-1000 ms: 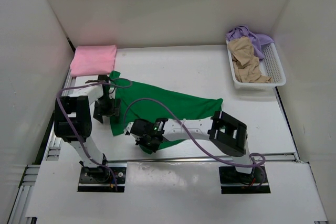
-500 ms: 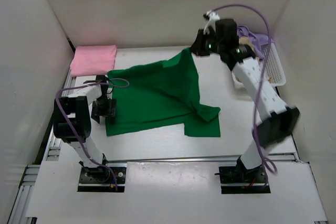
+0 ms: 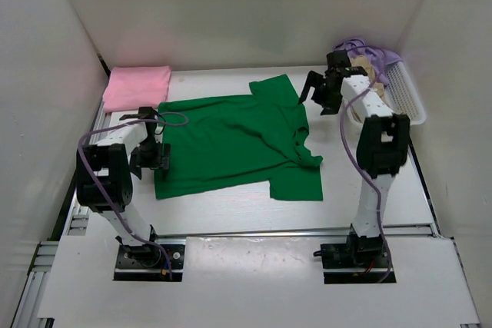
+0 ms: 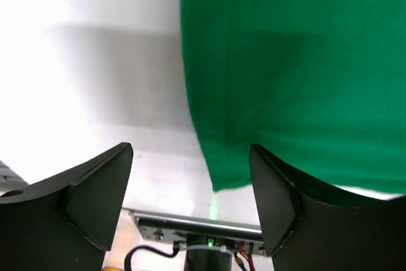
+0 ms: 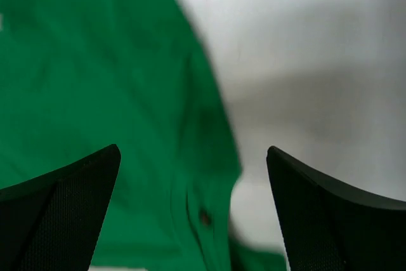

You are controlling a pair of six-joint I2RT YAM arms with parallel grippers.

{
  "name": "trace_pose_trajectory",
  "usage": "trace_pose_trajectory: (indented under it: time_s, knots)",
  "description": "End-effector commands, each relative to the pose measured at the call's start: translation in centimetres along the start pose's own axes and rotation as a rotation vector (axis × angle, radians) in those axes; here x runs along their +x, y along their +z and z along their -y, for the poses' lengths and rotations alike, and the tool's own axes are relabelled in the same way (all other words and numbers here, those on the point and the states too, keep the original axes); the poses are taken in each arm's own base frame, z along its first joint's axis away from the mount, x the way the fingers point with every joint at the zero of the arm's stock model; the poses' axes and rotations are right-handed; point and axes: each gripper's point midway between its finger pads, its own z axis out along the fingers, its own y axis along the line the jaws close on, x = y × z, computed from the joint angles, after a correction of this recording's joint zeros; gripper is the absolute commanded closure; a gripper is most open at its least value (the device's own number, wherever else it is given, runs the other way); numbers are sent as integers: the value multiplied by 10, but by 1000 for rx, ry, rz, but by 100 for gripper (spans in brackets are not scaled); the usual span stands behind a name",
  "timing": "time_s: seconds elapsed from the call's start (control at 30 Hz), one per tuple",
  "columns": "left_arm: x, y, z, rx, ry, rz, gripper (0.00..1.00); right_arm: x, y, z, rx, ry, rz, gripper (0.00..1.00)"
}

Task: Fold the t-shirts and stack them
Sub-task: Flatten out the tshirt

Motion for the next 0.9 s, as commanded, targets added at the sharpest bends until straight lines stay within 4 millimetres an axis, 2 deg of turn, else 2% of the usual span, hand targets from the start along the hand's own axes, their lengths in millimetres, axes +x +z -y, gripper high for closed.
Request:
trace_pose_trajectory:
  time_s: [0.0, 0.03, 0.1, 0.13, 0.17, 0.2, 0.23, 0.33, 0.4, 0.43, 0.47, 0.53, 0.57, 0.6, 0.67, 0.7, 0.77, 0.8, 0.83, 0.87]
  knots:
    - [4, -19, -13, -25, -32, 51, 13, 21, -126, -50, -66, -192, 134, 0]
    - [4, -18, -16, -26, -46, 49, 13, 61, -121, -31, -28, -189, 43, 0]
    - [8, -16, -16, -25, -44, 37, 13, 101, -114, -9, 21, -146, -35, 0]
    - [9, -13, -16, -16, -51, 25, 13, 114, -119, -3, 49, -153, -19, 0]
    - [10, -10, -14, -7, -50, 15, 13, 129, -115, 3, 63, -154, -35, 0]
    - [10, -10, -12, 5, -50, 15, 13, 155, -105, 17, 84, -161, -85, 0]
    - [13, -11, -6, 41, -48, 4, 13, 160, -104, 4, 37, -203, -64, 0]
    - [13, -11, 0, 75, -47, -9, 12, 167, -102, -15, 14, -272, -59, 0]
    - [17, -9, 7, 109, -45, -34, 12, 167, -103, -14, 58, -258, -45, 0]
    - [25, -6, 10, 124, -43, -69, 12, 166, -105, -11, 90, -212, -16, 0]
    - [30, -1, 11, 124, -41, -92, 12, 180, -101, 3, 125, -183, -40, 0]
    - [40, 7, 15, 106, -11, -121, 12, 196, -100, 9, 125, -119, -43, 0]
    - [42, 10, 12, 86, -9, -123, 12, 200, -98, 19, 148, -88, -41, 0]
    - [44, 14, 13, 77, 1, -131, 12, 218, -92, 36, 192, -70, -76, 0]
    - [46, 26, 12, 61, 5, -157, 14, 227, -89, 58, 242, -1, -93, 1]
    - [45, 29, 11, 52, 6, -158, 16, 243, -85, 76, 282, 11, -133, 1]
    - [45, 32, 11, 52, 6, -161, 25, 255, -81, 90, 309, 34, -154, 1]
    - [41, 30, 11, 52, 5, -151, 33, 256, -75, 93, 295, 58, -160, 1]
    - [37, 31, 11, 52, 5, -149, 36, 268, -71, 103, 301, 71, -188, 4]
    - [37, 31, 13, 64, 4, -149, 39, 269, -63, 100, 273, 64, -180, 6]
